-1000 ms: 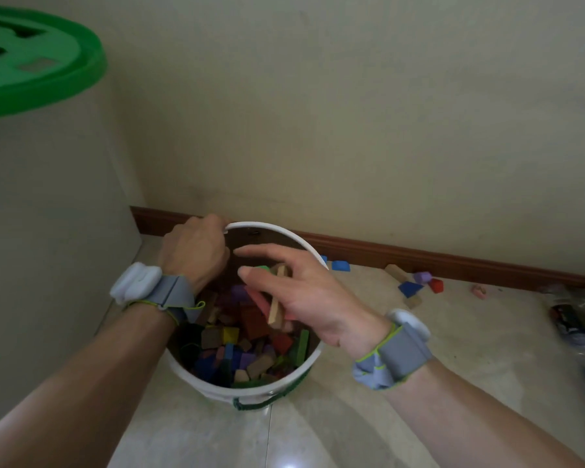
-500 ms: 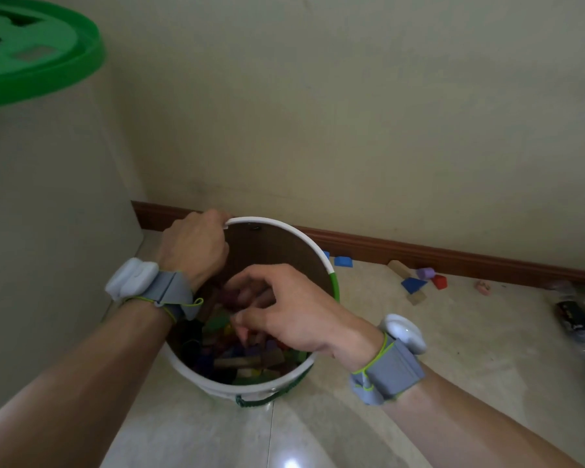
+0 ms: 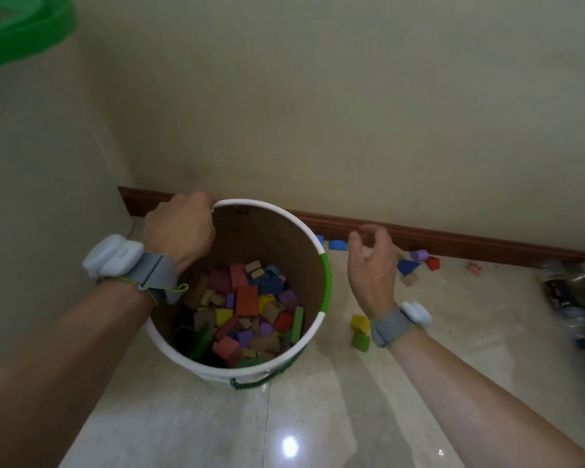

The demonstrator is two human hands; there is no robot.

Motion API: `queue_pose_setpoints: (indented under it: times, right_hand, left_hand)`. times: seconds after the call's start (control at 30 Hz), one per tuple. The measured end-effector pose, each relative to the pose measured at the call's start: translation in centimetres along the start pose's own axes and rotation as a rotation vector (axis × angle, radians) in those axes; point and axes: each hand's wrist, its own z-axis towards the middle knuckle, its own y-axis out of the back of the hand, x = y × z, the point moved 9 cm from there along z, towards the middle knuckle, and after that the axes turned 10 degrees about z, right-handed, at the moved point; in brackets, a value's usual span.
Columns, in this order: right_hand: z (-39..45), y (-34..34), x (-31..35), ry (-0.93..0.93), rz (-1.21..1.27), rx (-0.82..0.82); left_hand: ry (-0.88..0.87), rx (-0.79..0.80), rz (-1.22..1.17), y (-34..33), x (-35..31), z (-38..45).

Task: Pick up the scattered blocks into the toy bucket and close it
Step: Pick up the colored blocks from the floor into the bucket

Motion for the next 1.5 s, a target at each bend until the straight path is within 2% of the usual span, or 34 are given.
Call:
queue_pose_setpoints:
  times: [0.07, 0.13, 0.23, 0.53, 0.7, 0.8, 0.9, 1.1, 1.3, 1.5]
  right_hand:
    - [-1.5, 0.4, -7.4, -0.162, -0.323, 0.084]
    - [-4.4, 1.6, -13.1, -0.285, -0.544, 0.131]
    - [-7.9, 1.1, -18.0, -0.296, -0.761, 0.277]
    - [-3.9, -7.1, -16.7, -0.047, -0.649, 0.336]
    - [0.6, -12.9, -15.0, 0.151, -0.682, 0.501]
    - [2.4, -14.2, -14.1, 0.165, -0.706, 0.458]
    - [3.4, -14.6, -14.1, 0.173, -0.762, 0.51]
    - [4.6, -14.3, -14.1, 0.348, -0.849, 0.52]
    - [4.7, -12.9, -15.0, 0.242, -0.863, 0.414]
    - [3.7, -13.0, -14.0, 0.139, -0.913, 0.458]
  left_hand:
    - [0.005, -0.014, 0.001, 0.0, 0.3, 0.2]
    - [-0.005, -0.03, 0.0, 0.2, 0.5, 0.4]
    - [-0.017, -0.065, -0.014, 0.4, 0.5, 0.6]
    - [-0.023, -0.082, 0.002, 0.5, 1.2, 1.6]
    - [-0.066, -0.079, 0.014, 0.0, 0.9, 2.7]
    - [-0.058, -0.074, 0.01, -0.2, 1.0, 3.2]
    - [-0.055, -0.061, 0.007, -0.4, 1.0, 3.4]
    - [-0.07, -0.072, 0.035, -0.6, 1.2, 3.5]
    - [-0.075, -0.087, 0.003, 0.1, 0.9, 3.2]
    - [-0.055, -0.048, 0.003, -0.2, 1.1, 3.3]
